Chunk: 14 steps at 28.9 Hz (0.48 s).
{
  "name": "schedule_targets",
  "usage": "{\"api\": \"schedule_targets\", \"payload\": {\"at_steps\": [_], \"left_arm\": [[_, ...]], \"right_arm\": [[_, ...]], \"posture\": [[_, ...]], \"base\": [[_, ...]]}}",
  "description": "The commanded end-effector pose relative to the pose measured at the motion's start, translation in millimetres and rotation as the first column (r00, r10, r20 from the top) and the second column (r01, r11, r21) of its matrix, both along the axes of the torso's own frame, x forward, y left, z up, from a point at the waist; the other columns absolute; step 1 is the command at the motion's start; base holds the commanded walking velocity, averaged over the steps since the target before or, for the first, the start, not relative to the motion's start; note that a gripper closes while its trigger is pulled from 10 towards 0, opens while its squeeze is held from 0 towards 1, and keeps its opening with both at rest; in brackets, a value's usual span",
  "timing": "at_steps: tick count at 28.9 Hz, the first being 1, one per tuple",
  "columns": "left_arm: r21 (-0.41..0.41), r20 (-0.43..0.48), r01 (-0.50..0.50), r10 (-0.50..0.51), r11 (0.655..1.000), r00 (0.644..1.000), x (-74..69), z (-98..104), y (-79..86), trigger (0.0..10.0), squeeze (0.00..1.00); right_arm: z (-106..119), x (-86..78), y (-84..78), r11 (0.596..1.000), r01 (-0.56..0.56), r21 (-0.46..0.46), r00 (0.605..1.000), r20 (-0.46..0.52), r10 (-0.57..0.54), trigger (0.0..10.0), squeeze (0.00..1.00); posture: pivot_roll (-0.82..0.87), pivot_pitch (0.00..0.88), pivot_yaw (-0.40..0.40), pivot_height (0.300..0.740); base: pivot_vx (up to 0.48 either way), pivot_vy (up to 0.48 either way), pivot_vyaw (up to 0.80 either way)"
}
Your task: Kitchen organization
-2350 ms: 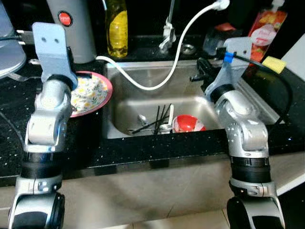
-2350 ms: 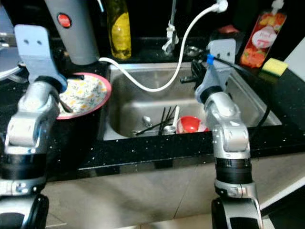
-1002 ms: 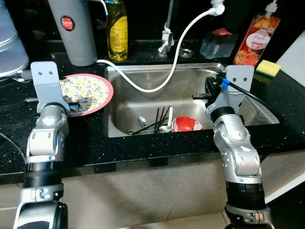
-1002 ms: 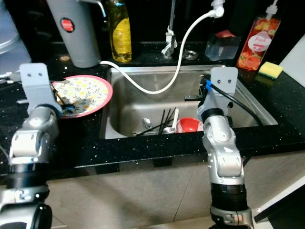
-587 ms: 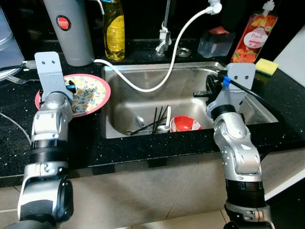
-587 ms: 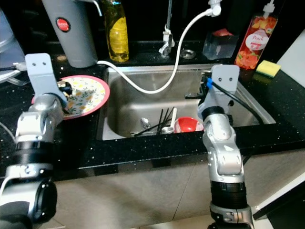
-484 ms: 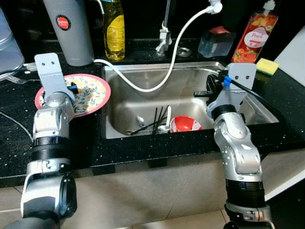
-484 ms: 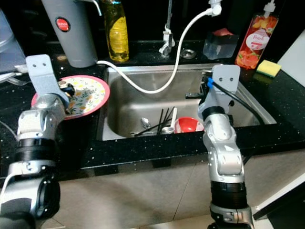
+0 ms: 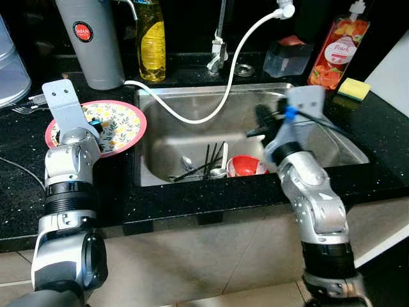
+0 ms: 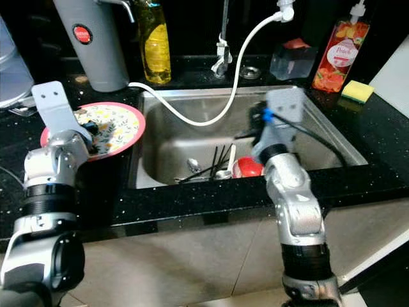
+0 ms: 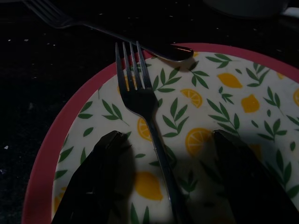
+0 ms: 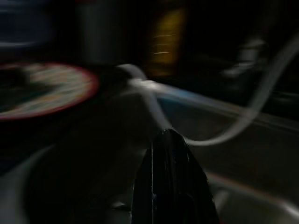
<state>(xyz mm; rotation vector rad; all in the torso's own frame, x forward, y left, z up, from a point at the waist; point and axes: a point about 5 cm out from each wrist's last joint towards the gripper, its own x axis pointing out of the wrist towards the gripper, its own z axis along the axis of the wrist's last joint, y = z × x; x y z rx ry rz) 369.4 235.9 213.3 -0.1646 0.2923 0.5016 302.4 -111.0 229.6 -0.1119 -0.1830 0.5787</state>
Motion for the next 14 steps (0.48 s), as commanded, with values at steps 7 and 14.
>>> {"api": "schedule_targets", "payload": {"at_steps": [7, 14], "left_arm": [[-0.035, -0.086, -0.013, 0.01, 0.999, 0.996, -3.5, -21, -2.4, 0.0, 0.0], [-0.038, -0.087, -0.012, 0.009, 0.999, 0.996, -4.2, -22, -2.8, 0.0, 0.0]], "right_arm": [[9, -21.4, 13.4, 0.973, -0.231, -0.027, 0.973, 0.013, 0.231, 10.0, 0.0], [11, -20.4, 13.7, 0.973, -0.23, -0.02, 0.973, 0.012, 0.23, 10.0, 0.0]], "posture": [[0.05, 0.0, -0.002, 0.74], [0.05, 0.0, 0.0, 0.74]], "base": [[0.0, 0.0, 0.0], [0.0, 0.0, 0.0]]}}
